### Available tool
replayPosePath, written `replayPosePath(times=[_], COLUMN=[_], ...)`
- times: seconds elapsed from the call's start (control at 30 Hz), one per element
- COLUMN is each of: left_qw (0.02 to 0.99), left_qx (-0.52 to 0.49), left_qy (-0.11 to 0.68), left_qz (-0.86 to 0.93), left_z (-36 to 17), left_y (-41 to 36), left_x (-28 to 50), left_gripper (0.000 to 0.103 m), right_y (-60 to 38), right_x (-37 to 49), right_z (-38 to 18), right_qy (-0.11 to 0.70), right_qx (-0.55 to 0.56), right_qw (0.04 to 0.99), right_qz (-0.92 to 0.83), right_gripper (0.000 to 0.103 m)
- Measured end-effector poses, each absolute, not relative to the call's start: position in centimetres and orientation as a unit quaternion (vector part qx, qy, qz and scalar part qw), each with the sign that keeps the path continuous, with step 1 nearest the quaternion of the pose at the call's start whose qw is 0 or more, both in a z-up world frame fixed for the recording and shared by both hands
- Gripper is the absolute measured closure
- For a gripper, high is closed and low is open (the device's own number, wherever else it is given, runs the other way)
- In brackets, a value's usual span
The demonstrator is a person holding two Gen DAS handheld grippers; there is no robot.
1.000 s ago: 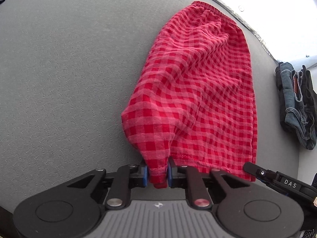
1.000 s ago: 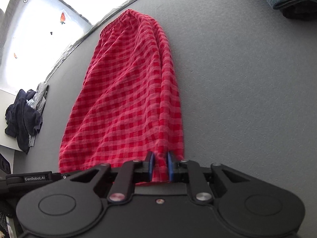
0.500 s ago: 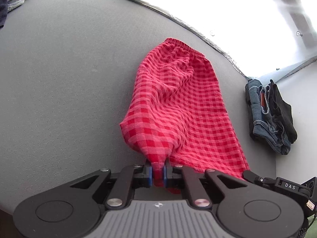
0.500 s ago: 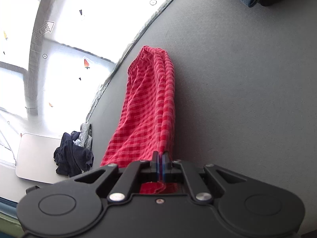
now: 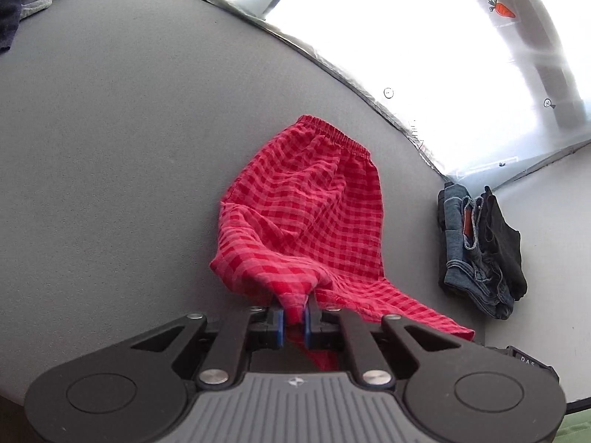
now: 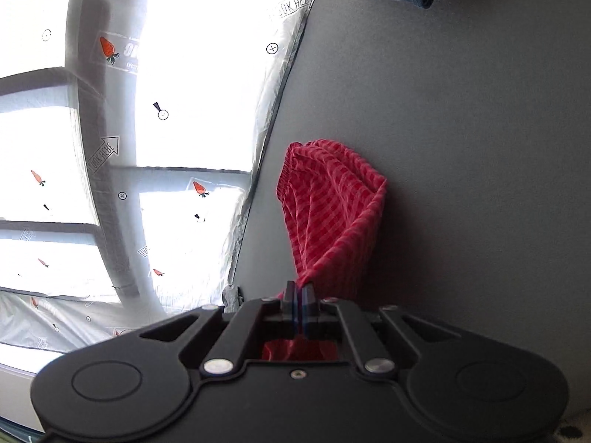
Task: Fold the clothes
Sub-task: 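Fold the held hem up over toward the waistband with both grippers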
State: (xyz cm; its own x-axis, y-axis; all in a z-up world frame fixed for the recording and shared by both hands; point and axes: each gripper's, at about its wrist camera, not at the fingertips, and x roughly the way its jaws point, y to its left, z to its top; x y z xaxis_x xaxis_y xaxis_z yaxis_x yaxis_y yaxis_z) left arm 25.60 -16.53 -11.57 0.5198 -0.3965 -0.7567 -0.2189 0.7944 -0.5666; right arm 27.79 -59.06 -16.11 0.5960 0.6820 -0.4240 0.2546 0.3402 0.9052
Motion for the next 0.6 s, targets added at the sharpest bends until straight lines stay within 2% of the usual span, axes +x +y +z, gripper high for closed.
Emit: replayPosePath(times=[0.33, 0.57, 0.6], left_qw=[0.81, 0.818, 0.822], left_qx=[-0.309, -0.308, -0.308], left_qy=[0.494, 0.482, 0.476], left_qz=[-0.064, -0.066, -0.06], left_z=[-11.1, -11.7, -12.1], left_y=[-16.7, -16.7, -16.7], left_x=[33.1, 42.0, 43.5], left_gripper=[0.093, 0.092, 0.085], right_y=[-58.2, -58.7, -58.7], right_x=[35.2, 43.2, 44.7], right_z=[-17.1, -17.7, -17.8], right_qy=[0.415, 0.413, 0.412], right_qx=[0.576, 0.583, 0.576], right_qw=[0.69, 0.689, 0.696], right_qz=[0.142, 0.124, 0.121], right_gripper=[0.101, 0.1, 0.097])
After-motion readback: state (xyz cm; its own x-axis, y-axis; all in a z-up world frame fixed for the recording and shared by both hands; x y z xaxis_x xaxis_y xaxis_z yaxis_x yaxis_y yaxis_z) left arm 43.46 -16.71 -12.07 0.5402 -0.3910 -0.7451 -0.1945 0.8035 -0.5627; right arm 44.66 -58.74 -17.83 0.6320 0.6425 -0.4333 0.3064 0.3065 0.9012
